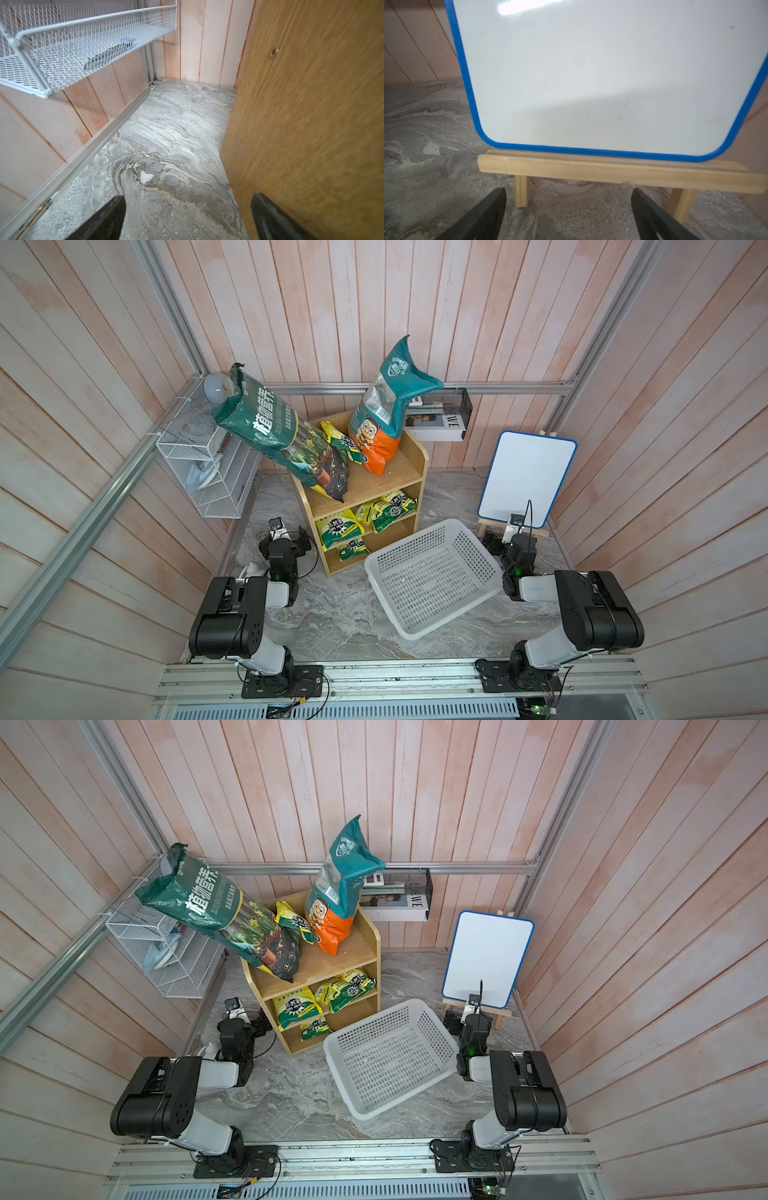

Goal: Take down the fertilizer bag from the shelf
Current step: Pick up the fertilizer bag from the shelf.

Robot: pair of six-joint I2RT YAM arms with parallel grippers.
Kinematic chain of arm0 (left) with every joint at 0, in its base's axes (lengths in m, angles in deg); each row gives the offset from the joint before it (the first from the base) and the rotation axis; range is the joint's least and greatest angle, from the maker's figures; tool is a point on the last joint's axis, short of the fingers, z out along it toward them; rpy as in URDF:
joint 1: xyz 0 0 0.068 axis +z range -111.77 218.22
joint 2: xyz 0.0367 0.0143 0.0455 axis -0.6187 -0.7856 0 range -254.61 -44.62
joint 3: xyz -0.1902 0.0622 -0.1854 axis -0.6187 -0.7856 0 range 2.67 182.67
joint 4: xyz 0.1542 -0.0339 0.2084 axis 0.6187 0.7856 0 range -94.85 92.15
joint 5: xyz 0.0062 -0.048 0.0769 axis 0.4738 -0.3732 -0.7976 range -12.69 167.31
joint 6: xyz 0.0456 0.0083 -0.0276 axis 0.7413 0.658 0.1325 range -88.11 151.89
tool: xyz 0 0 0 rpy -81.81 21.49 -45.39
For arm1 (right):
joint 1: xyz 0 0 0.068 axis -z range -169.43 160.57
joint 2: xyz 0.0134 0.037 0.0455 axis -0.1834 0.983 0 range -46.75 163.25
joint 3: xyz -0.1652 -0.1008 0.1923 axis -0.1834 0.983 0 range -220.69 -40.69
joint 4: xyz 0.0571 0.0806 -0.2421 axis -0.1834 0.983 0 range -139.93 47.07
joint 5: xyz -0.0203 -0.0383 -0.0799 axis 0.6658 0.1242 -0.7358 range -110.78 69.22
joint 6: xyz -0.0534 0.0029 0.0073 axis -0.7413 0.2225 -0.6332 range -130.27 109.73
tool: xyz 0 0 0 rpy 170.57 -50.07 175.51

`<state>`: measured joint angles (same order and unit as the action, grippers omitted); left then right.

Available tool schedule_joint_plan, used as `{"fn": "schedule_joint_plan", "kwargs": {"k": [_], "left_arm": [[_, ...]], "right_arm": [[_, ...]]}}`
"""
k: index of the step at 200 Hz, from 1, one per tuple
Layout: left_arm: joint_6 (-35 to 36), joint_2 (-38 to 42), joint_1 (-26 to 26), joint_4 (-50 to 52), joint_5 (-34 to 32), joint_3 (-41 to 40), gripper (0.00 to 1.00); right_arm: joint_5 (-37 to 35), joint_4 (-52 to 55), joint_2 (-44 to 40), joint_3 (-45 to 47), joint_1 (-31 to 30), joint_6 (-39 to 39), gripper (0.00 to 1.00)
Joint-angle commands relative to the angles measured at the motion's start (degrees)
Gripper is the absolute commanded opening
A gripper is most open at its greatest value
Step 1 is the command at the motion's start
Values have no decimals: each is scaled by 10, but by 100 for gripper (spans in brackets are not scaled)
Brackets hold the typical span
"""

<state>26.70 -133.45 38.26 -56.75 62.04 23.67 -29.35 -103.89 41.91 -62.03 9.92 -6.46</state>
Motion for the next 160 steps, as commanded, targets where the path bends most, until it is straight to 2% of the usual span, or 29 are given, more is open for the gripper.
{"fn": "schedule_joint_plan", "kwargs": {"k": [1, 139, 160], "left_arm": [[-3, -4, -2, -11, 4, 4, 100], [-3, -5, -2, -9, 3, 5, 100], [-3, -4, -1, -10, 4, 4, 100]], "right_arm": [[9, 3, 6, 2, 3, -4, 98], [10, -1, 5, 6, 5, -3, 98], [-4, -41, -35, 42, 3, -1, 98]]}}
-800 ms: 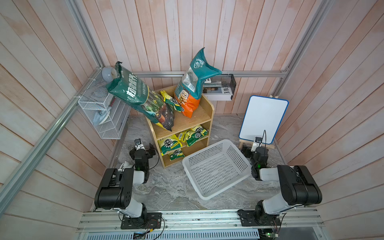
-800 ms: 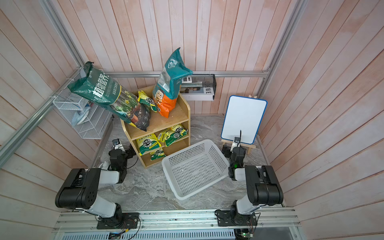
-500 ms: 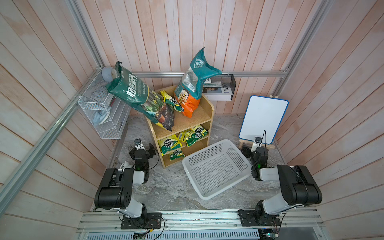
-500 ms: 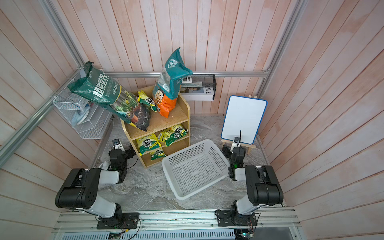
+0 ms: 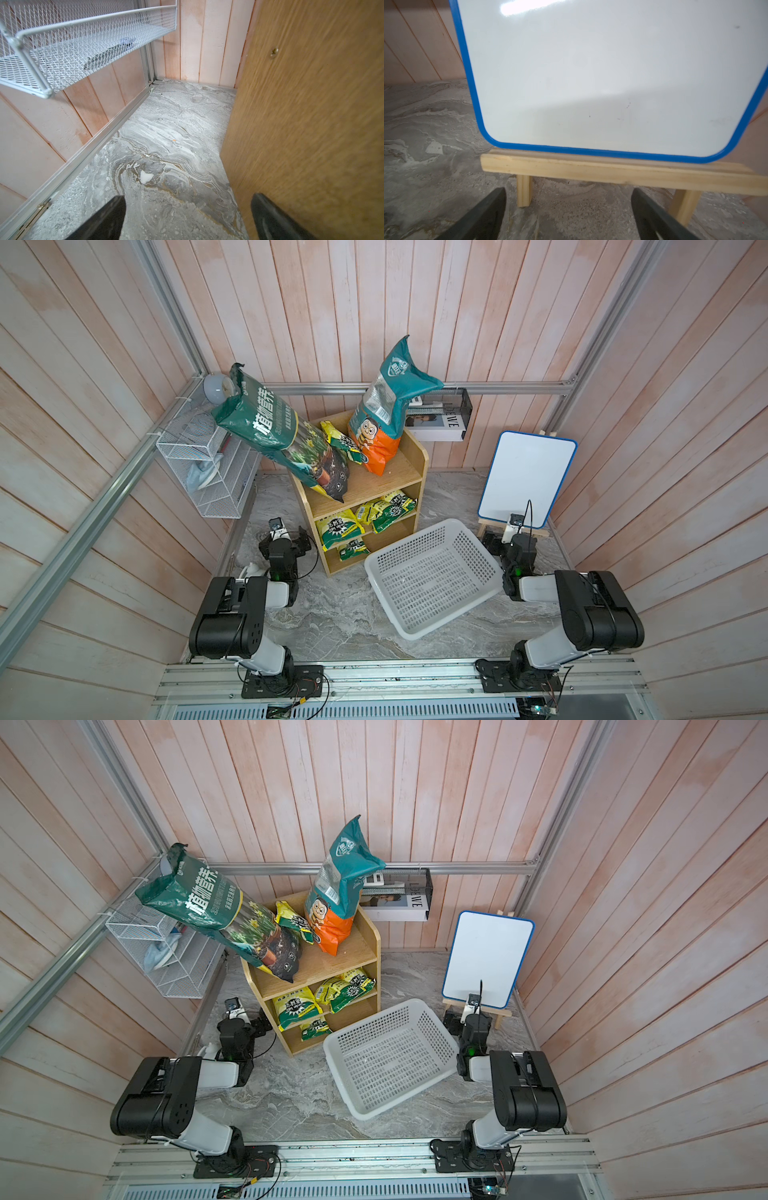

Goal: Take down the fertilizer bag from the shelf
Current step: Pick up the fertilizer bag from the shelf.

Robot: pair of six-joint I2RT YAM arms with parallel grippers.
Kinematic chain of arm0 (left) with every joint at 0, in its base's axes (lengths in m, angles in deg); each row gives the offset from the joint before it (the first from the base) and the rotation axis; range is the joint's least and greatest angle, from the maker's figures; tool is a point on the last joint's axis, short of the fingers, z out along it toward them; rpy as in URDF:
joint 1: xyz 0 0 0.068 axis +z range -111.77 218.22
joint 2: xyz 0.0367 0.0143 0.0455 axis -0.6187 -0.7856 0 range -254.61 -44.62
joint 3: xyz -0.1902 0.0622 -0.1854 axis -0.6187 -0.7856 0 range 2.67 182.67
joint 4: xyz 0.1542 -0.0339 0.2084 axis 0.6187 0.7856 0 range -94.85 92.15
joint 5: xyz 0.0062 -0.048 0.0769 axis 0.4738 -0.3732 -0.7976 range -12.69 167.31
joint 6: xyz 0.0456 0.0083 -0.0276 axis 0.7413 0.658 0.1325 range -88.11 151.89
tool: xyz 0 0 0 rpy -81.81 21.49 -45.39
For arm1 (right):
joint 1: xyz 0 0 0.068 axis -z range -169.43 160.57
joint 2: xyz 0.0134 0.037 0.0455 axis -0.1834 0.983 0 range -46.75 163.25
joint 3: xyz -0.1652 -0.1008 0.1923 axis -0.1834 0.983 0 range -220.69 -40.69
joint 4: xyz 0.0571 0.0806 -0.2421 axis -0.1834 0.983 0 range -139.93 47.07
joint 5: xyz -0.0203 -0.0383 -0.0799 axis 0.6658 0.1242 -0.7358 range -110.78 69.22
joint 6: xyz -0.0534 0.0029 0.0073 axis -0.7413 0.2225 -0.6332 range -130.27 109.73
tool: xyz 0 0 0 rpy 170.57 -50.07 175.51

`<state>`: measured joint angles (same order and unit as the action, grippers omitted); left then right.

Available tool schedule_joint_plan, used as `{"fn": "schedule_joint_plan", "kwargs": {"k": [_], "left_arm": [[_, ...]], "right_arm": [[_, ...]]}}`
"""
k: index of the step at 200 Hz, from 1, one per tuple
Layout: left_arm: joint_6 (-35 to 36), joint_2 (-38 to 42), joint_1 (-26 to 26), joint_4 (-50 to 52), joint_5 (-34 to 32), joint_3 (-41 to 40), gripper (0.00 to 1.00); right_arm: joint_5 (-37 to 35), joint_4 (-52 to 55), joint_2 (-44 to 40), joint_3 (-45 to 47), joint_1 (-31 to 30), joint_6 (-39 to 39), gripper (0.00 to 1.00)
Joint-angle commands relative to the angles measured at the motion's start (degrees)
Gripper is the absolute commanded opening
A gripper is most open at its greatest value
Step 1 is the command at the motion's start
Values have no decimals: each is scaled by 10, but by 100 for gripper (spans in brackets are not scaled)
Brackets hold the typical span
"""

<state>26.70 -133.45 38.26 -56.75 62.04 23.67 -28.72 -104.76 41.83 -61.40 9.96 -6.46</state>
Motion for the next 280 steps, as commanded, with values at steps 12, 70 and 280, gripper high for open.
{"fn": "schedule_joint_plan", "kwargs": {"k": [12, 70, 280], "left_arm": [[-3, -2, -1, -14, 3, 1, 100], [-29, 171, -31, 160, -129, 10, 100], [-198, 345, -28, 710, 14, 202, 100]], "right_arm": [[-32, -2, -90, 50, 1, 9, 98], [-46, 427, -352, -76, 0, 46, 98], [-46, 749, 184, -1067, -411, 139, 94]]}}
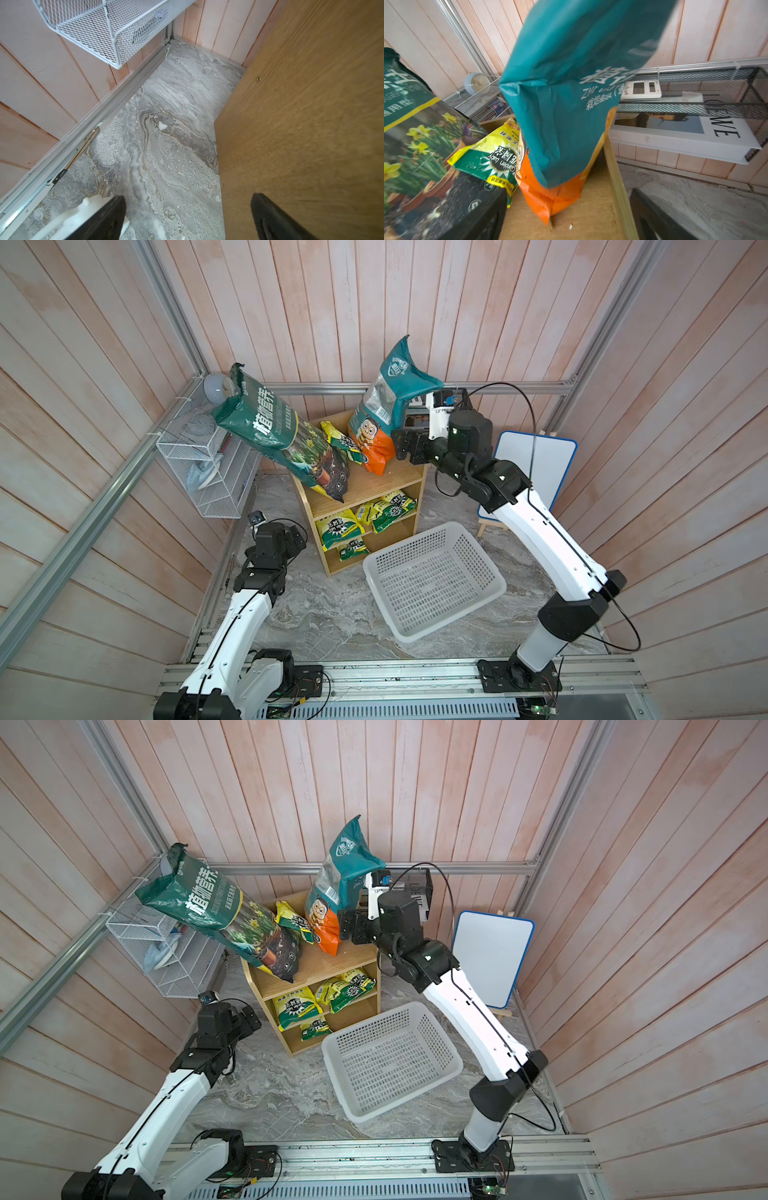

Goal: Take down the fertilizer bag from the shelf
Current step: Pick up the fertilizer bag from the shelf.

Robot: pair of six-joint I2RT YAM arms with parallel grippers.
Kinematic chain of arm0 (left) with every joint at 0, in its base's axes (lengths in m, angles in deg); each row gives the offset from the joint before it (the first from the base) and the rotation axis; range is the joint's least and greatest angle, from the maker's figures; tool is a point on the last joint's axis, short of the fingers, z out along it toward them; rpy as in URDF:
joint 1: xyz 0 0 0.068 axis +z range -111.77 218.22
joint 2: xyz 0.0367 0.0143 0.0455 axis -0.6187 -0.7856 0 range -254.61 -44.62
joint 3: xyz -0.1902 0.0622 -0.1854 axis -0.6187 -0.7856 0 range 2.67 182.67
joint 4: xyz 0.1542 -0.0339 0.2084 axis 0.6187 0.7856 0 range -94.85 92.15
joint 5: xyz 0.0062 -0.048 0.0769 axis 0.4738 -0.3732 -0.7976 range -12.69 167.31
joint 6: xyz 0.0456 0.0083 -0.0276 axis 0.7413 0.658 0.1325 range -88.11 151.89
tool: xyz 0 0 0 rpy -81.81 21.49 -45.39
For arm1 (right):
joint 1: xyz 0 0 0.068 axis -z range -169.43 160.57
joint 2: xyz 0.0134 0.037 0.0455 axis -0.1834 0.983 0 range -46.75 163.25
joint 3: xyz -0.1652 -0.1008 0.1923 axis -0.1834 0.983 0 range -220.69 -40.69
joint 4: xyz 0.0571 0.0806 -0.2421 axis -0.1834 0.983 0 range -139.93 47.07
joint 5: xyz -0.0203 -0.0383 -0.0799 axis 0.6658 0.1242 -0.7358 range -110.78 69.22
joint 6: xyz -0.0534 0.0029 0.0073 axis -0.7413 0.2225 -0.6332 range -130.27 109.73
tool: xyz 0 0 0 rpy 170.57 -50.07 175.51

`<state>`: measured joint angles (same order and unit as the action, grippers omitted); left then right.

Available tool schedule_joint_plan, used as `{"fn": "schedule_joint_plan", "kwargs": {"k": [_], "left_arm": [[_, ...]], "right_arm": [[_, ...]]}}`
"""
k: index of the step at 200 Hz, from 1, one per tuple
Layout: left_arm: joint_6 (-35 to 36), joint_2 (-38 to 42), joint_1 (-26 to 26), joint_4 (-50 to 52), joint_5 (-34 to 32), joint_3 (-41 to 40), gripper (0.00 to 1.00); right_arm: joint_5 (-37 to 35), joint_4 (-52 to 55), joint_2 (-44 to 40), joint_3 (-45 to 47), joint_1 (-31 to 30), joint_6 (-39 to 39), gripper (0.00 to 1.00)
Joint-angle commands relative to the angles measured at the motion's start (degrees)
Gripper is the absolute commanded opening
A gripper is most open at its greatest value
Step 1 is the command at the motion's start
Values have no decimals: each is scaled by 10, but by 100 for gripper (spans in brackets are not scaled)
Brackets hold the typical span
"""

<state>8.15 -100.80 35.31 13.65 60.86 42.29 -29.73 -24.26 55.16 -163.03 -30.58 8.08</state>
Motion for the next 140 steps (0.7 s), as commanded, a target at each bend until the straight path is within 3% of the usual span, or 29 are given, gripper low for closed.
{"fn": "schedule_joint_plan", "kwargs": {"k": [1, 35, 77, 97, 140], "left_arm": [[-13, 18, 1, 5, 27, 15, 100], [-13, 39, 3, -3, 30, 10, 100], [-12, 49, 7, -3, 29, 10, 100], [-14, 52, 11, -2, 30, 10, 100], [-16, 57, 12, 2, 30, 10, 100]], "right_arm": [[-38, -59, 53, -54, -5, -6, 93], [-100, -77, 161, -179, -5, -21, 84], [-82, -59, 233, -274, -6, -12, 21], [-79, -65, 229, -268, -6, -16, 1], [-35, -85, 199, -271, -5, -73, 0]]}}
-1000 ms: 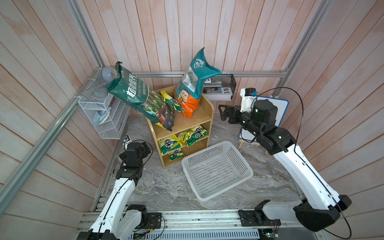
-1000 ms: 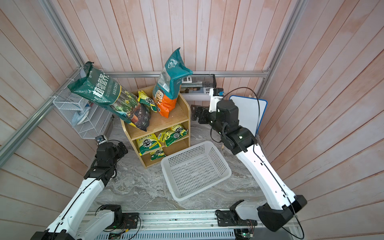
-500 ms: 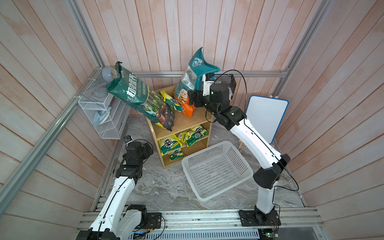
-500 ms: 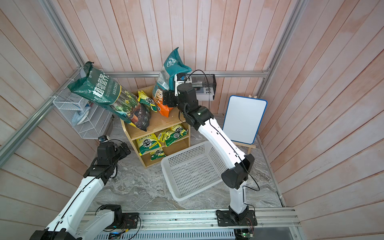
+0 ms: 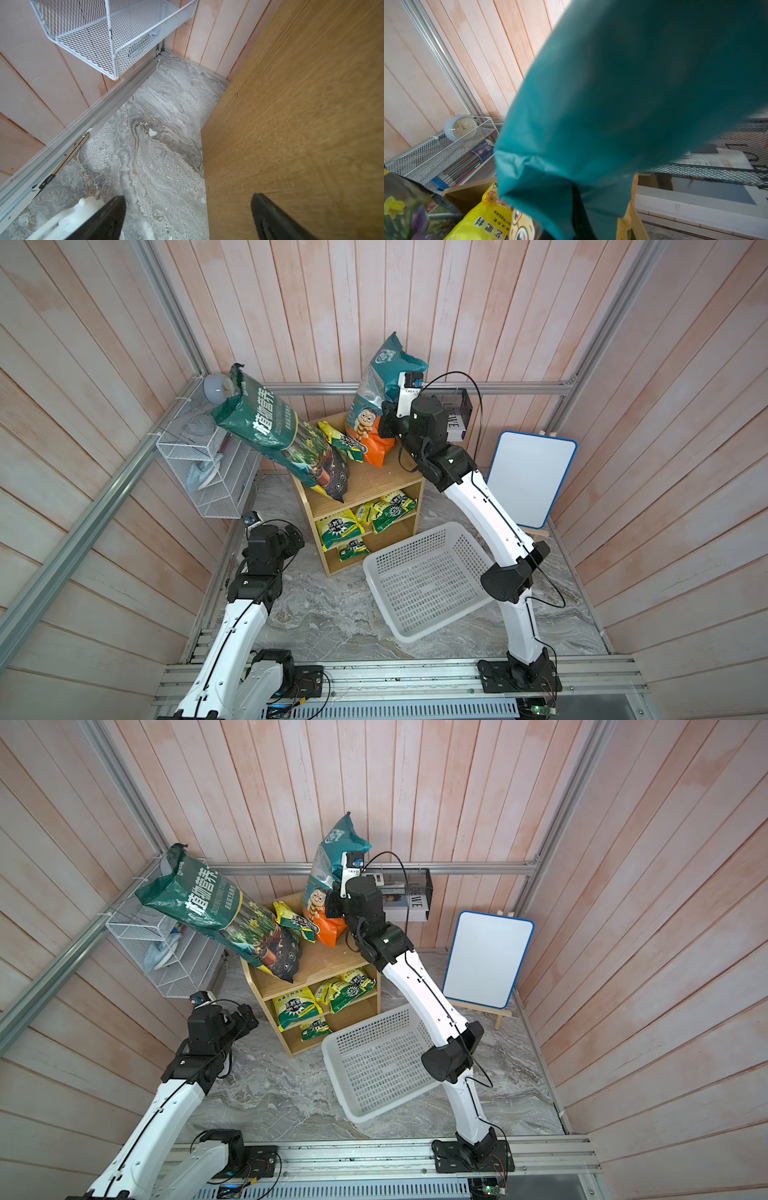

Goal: Take down the fertilizer bag from the shelf
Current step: Pick up the fertilizer bag from the shelf.

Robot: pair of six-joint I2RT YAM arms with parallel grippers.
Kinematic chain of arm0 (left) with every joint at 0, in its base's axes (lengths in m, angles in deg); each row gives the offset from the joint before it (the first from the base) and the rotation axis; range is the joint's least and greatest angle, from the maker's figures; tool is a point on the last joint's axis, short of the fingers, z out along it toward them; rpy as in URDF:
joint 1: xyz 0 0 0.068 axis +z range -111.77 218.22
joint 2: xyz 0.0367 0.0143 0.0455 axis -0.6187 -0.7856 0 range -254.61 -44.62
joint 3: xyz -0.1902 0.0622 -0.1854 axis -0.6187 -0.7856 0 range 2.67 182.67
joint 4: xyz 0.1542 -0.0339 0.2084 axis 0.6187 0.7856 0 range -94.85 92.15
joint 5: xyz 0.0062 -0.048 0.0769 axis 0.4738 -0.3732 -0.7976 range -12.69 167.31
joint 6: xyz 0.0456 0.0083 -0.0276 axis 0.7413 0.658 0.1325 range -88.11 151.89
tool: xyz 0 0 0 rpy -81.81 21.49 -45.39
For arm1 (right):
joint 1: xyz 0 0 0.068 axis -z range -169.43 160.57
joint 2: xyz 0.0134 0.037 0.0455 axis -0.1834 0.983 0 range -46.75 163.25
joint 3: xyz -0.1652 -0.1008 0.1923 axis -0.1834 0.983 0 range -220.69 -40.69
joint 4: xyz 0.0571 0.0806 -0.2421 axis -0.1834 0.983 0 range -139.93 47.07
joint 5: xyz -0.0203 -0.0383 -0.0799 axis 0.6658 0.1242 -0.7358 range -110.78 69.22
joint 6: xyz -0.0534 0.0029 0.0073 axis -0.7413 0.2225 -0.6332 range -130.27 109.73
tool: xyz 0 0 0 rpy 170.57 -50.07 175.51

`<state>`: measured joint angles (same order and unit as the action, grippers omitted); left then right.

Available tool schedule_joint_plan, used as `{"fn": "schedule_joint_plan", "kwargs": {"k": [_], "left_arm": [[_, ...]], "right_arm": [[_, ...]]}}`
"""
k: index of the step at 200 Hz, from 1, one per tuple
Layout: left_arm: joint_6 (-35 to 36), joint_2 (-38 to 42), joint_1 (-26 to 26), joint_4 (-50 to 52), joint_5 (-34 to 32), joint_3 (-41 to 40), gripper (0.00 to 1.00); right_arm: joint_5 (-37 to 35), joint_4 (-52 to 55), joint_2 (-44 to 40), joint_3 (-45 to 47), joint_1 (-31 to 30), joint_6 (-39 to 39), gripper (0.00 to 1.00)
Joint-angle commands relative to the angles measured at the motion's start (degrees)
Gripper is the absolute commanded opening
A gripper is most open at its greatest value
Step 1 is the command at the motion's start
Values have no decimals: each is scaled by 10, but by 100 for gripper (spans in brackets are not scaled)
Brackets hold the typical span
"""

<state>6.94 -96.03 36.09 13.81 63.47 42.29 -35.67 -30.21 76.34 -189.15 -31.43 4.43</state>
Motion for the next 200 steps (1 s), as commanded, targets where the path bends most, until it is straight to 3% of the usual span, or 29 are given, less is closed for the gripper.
{"fn": "schedule_joint_plan", "kwargs": {"k": [1, 26, 54, 108, 124, 135, 141, 159, 200], "left_arm": [[-4, 10, 4, 0, 4, 10, 100], [-1, 18, 4, 5, -4, 10, 100], [-4, 22, 4, 1, 1, 8, 100], [-8, 16, 4, -1, 14, 6, 100], [-10, 13, 4, -2, 19, 7, 100], [-10, 11, 4, 0, 21, 7, 100], [-10, 11, 4, 0, 21, 7, 100], [-9, 11, 3, -1, 20, 6, 100], [-8, 5, 4, 1, 22, 7, 100]], "right_arm": [[25, -25, -14, -10, 3, -38, 0], [55, 32, -58, 16, 3, -43, 0], [66, 49, -132, 146, 3, -47, 0], [22, -81, -278, 398, 3, -48, 0], [25, -85, -278, 397, 9, -55, 51], [36, -84, -273, 387, 15, -49, 75], [44, -87, -270, 382, 18, -42, 83], [79, -105, -253, 368, 30, -15, 98], [99, -83, -152, 238, 41, 9, 98]]}}
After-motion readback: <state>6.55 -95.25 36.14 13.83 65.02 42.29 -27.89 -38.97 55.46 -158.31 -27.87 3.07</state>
